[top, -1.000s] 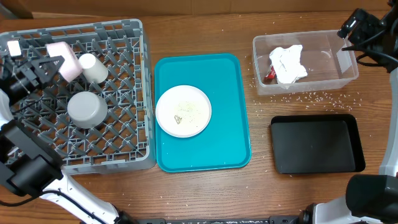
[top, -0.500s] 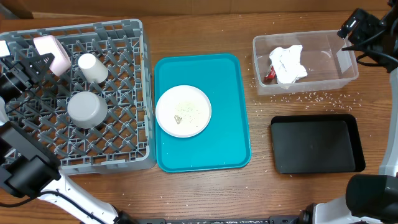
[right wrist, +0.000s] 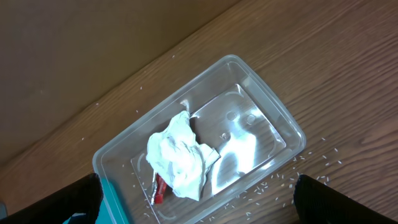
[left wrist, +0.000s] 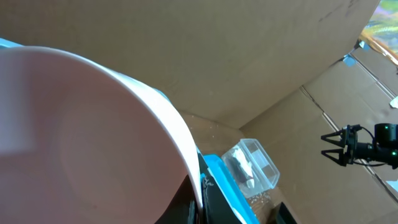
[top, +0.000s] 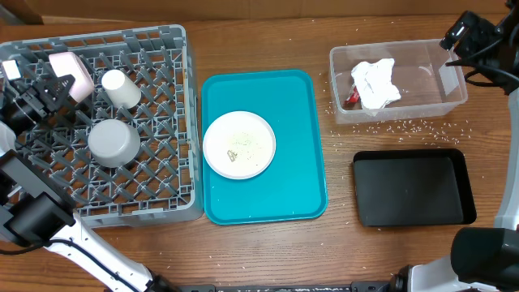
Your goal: Sort waste into correct bins and load items into the dishwasher
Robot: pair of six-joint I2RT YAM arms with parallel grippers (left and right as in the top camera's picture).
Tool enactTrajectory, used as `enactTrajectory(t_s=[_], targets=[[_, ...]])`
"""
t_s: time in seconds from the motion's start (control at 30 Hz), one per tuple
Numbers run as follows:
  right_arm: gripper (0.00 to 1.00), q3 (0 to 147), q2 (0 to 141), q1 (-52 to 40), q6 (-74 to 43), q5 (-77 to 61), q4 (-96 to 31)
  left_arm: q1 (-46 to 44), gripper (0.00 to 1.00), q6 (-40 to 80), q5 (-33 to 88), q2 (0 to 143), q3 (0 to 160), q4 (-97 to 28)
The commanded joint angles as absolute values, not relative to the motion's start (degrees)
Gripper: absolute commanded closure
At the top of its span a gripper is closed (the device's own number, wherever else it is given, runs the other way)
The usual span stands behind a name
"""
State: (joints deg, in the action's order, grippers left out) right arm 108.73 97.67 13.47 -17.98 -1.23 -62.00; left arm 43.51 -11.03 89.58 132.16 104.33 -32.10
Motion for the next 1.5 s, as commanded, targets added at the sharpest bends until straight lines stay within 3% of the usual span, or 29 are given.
enactTrajectory(t_s=[0.0,0.57,1.17,1.3,1.47], targets=[[0.00,109.8,96.9,13.5,-18.2,-0.9,-61.7,43.0,0.96,-7.3,90.5,133.4,105.1,-30.2],[0.00,109.8,96.9,13.5,-18.2,-0.9,-61.7,39.9,0.96,5.5,90.5,133.4,105.1,-20.4],[0.00,109.8,96.9,13.5,-18.2,-0.9,-61.7,44.8,0.96,9.6,85.3,133.4,105.1,-24.7],[0.00,109.8,96.9,13.5,-18.2,-0.9,-61.7,45.0,0.76,9.9,83.5,133.4,105.1,-27.2],[0.00,109.8,96.9,13.5,-18.2,-0.9,-61.7,46.5,0.79,13.6,83.4,133.4,105.1,-27.9]])
